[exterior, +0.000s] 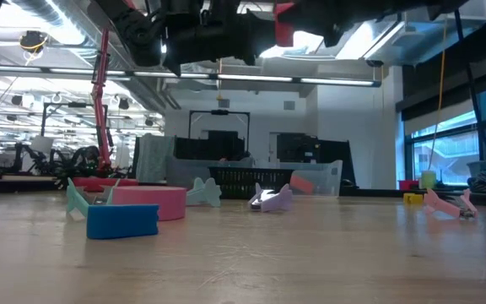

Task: Pick and place Stapler, Stapler remover, tape
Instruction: Put the red tape into the transparent bin

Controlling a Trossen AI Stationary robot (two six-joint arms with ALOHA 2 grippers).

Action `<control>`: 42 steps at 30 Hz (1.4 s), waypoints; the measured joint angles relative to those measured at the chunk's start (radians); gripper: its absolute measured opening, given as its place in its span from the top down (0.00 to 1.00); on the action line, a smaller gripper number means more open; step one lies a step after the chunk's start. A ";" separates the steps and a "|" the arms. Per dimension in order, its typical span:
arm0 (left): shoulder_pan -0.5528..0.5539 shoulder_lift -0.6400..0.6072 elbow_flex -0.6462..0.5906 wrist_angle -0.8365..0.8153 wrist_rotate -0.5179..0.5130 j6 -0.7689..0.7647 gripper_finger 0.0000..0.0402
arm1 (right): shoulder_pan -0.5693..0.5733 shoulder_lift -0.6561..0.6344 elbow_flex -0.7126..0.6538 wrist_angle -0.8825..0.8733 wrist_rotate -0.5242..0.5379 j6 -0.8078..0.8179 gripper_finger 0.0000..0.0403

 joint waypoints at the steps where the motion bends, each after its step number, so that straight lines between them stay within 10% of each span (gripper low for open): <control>1: 0.000 -0.001 0.000 -0.003 0.001 0.001 0.92 | 0.000 0.000 0.000 0.000 0.000 -0.005 0.91; 8: 0.000 -0.001 0.003 -0.031 -0.046 0.019 0.90 | 0.004 -0.008 0.000 -0.027 0.091 -0.016 0.91; 17: -0.002 -0.033 0.000 -0.303 -0.318 0.125 0.43 | -0.014 -0.106 0.141 -0.567 0.512 0.068 0.91; 21: -0.005 -0.072 0.000 -0.456 -0.421 0.100 0.31 | -0.192 -0.096 0.223 -0.799 0.387 0.171 0.91; 28: -0.013 -0.167 -0.001 -0.644 -0.442 -0.010 0.30 | -0.560 0.036 0.272 -0.810 -0.147 0.087 0.91; 42: -0.062 -0.259 -0.129 -0.511 -0.423 -0.074 0.30 | -0.770 0.490 0.594 -1.038 -0.352 -0.105 0.91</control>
